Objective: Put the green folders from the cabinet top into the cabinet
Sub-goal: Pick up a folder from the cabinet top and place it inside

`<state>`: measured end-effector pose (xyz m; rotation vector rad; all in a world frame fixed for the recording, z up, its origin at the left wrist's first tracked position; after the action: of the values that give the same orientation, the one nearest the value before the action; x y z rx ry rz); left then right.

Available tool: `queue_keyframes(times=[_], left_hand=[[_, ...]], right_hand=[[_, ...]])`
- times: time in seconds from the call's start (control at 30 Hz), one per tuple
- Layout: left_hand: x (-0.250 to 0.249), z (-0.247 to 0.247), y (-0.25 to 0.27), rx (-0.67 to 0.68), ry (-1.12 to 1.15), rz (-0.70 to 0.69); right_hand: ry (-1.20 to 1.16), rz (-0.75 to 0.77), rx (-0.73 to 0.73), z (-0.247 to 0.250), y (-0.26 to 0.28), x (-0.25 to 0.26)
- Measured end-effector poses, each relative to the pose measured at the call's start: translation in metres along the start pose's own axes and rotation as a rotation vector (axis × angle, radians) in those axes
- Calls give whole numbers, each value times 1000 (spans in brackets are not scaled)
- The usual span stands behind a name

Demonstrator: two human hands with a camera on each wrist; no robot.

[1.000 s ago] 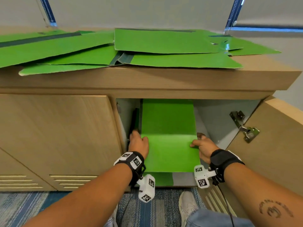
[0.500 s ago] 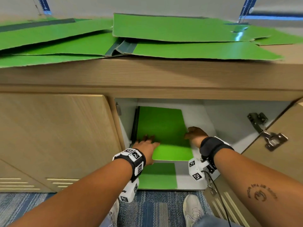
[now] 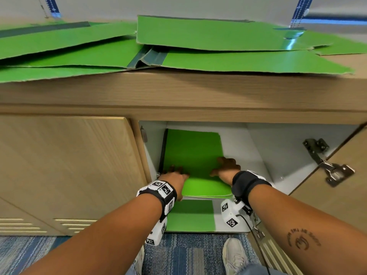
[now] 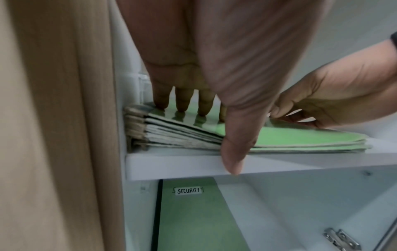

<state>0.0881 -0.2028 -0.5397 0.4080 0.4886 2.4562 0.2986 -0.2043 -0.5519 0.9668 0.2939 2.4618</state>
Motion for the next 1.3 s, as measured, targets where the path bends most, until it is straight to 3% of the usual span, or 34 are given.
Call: queue_keyframes(times=[0.13,0.27,0.57,0.7,1.03,1.17,1.3], left_hand=[[-2,5,9,-38,23,13],[-2,29,31,-180,160,18],[2,130,109,-404,205,-14],[0,172,146,-463,148,-49],[6,251,223,-560,142,-72],[20,284,245,-718,271,27],[46,315,259,-734,295,185]], right_hand=[[-58,48,-49,12,10,5],[-235,246,-20,30,32,30],[-176,609,-18,100,145,111],[-18,645,90,116,190,126],[142,804,11,176,264,179],[-42,801,48,207,284,207],[-379,689,168,232,294,230]])
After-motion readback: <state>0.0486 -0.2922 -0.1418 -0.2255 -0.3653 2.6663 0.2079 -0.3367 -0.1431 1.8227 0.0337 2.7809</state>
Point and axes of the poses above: each hand's wrist, its own y-axis away from the middle knuckle, its own z-axis out of the back of the hand, x = y × z, the point moved 2 cm from there along -y, towards the middle knuckle, and after that the axes turned 13 degrees about -y, right-handed, at the moved point
